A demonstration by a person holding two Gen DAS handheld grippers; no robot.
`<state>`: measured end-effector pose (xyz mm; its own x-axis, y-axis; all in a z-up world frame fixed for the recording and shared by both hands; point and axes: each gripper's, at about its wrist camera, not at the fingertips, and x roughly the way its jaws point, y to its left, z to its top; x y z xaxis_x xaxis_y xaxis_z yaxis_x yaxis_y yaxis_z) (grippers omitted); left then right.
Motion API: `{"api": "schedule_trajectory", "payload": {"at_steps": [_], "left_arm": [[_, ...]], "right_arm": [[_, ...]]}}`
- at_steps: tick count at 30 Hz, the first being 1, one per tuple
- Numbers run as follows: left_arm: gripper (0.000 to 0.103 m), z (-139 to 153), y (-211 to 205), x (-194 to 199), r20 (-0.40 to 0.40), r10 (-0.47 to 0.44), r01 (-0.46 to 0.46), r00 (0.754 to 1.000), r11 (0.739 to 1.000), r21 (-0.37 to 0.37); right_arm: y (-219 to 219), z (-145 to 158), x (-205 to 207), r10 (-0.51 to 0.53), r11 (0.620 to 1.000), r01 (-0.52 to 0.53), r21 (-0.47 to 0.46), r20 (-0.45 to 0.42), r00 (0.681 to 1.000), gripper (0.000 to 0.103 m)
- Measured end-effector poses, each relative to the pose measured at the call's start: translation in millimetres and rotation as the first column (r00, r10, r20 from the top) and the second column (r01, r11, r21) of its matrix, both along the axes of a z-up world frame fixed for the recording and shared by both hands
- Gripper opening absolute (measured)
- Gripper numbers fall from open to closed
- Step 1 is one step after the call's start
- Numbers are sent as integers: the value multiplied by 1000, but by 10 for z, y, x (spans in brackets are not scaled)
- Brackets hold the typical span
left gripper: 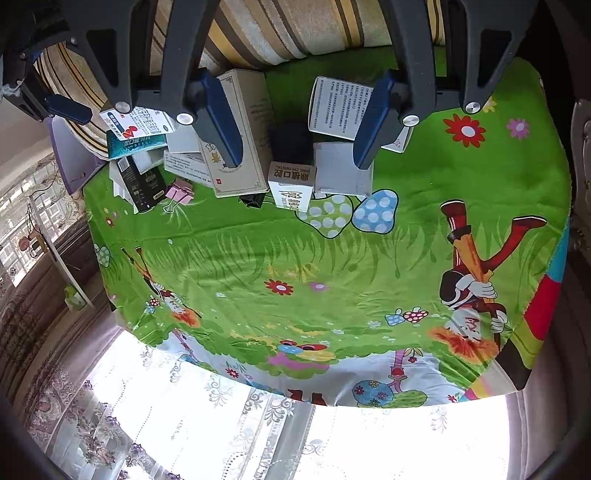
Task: Organize rigid objects
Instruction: 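Move both tools back over the pile toward the next two boxes, then grasp a small white box with the left tool while the right tool grips a red-blue printed box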
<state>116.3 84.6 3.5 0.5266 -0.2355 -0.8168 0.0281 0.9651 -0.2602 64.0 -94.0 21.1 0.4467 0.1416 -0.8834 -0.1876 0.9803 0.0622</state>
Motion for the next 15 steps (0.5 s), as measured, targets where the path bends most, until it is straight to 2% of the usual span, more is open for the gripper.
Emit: {"api": "schedule_trajectory", "payload": {"at_steps": [15], "left_arm": [[63, -124, -85, 204, -13, -25, 26, 1000, 998, 51]], "right_arm": [[261, -74, 116, -119, 979, 124, -160, 35, 992, 94]]}}
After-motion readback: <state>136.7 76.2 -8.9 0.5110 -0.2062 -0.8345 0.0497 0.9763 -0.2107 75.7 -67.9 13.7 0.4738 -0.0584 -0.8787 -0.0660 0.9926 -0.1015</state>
